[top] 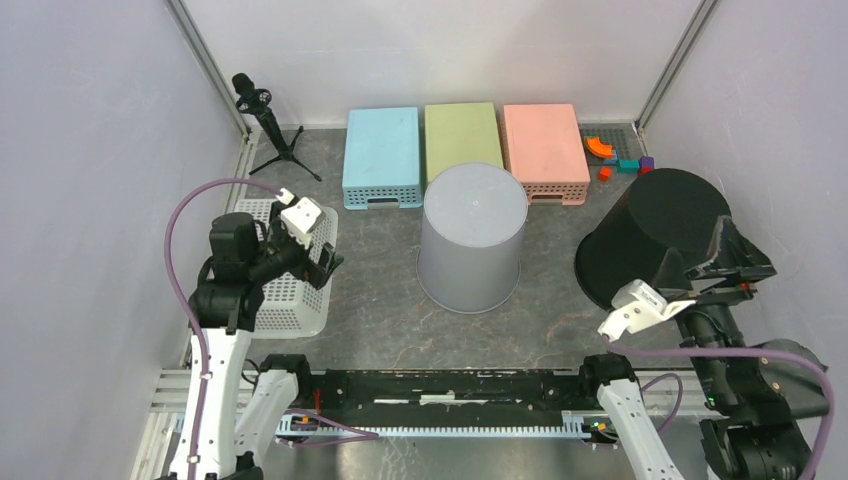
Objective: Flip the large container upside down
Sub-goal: Reset both arms
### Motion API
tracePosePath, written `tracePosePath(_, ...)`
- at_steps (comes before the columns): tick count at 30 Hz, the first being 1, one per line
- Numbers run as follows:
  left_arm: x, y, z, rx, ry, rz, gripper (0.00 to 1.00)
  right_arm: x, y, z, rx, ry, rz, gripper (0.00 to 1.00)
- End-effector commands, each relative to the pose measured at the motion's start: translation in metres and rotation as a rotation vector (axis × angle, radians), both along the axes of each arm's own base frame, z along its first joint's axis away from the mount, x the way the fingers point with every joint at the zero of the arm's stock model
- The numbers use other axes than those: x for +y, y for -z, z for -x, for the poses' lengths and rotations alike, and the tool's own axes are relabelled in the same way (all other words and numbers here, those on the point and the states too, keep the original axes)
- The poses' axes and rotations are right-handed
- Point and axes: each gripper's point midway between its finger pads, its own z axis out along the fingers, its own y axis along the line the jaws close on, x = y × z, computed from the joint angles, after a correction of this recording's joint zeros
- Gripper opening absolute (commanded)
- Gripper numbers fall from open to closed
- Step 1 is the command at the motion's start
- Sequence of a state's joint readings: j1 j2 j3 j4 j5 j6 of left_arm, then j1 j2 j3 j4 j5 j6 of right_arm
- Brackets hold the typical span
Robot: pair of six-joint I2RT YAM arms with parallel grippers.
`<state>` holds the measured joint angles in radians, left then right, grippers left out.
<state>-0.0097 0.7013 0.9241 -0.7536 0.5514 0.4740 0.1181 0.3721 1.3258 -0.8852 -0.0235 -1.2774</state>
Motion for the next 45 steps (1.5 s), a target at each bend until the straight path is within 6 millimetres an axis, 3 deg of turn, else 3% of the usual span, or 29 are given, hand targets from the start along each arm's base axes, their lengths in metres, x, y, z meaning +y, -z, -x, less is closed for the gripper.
tracePosePath(1,-0.001,-0.024,-0.005,-0.045,-0.01,0.064,1.0,-0.007,-0.042,0.019,-0.118,0.03,0.045,0.98)
tracePosePath(6,0.0,-0.024,-0.002,-0.055,-0.013,0.069,1.0,0.0,-0.062,0.034,-0.154,-0.024,0.02,0.98)
tracePosePath(14,-0.004,-0.026,0.001,-0.064,0.006,0.083,1.0,0.006,-0.065,0.044,-0.172,-0.063,0.001,0.98)
tracePosePath(33,-0.014,-0.036,0.015,-0.079,0.068,0.126,1.0,0.028,-0.043,0.048,-0.141,-0.19,-0.044,0.98)
tracePosePath(38,-0.029,-0.037,0.036,-0.074,0.186,0.145,1.0,0.03,-0.036,0.047,-0.125,-0.2,-0.051,0.98)
tracePosePath(42,-0.05,-0.051,0.072,-0.072,0.369,0.168,1.0,0.035,-0.034,0.051,-0.113,-0.228,-0.056,0.98)
tracePosePath(45,-0.059,-0.073,0.104,-0.104,0.464,0.17,1.0,0.04,-0.032,0.056,-0.104,-0.257,-0.062,0.98)
